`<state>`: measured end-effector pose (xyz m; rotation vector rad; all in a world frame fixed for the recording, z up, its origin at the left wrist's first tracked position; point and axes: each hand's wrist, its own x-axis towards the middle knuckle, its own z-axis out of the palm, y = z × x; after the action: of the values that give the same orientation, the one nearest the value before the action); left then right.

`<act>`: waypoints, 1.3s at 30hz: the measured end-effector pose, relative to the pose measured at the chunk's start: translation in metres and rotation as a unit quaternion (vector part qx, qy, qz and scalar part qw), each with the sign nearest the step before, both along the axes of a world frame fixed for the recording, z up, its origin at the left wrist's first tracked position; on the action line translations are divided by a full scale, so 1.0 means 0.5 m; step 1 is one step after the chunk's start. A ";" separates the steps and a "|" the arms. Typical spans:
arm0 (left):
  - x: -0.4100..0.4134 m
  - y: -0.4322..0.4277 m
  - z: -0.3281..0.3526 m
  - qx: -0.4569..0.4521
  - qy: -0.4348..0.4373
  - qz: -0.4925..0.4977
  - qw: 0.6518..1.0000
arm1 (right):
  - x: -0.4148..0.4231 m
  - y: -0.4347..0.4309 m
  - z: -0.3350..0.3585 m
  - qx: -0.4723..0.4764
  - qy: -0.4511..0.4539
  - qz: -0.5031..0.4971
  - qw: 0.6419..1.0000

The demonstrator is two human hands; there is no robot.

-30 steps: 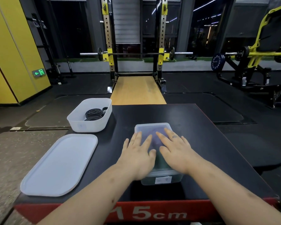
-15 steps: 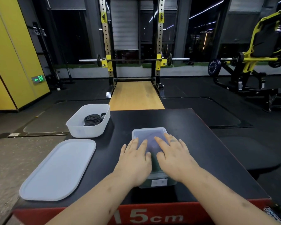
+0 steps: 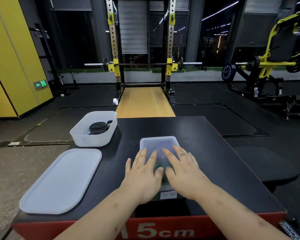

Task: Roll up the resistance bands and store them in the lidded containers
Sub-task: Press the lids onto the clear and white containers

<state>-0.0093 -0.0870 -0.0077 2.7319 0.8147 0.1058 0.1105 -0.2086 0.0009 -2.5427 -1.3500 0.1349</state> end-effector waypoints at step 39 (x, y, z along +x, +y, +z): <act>0.103 0.120 0.028 0.037 0.085 -0.033 0.995 | 0.138 0.107 0.009 -0.072 0.028 0.011 0.997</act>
<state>0.0422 -0.0268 0.0061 2.8644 0.7788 -0.1140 0.1797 -0.1553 0.0051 -2.6199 -1.3936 0.3176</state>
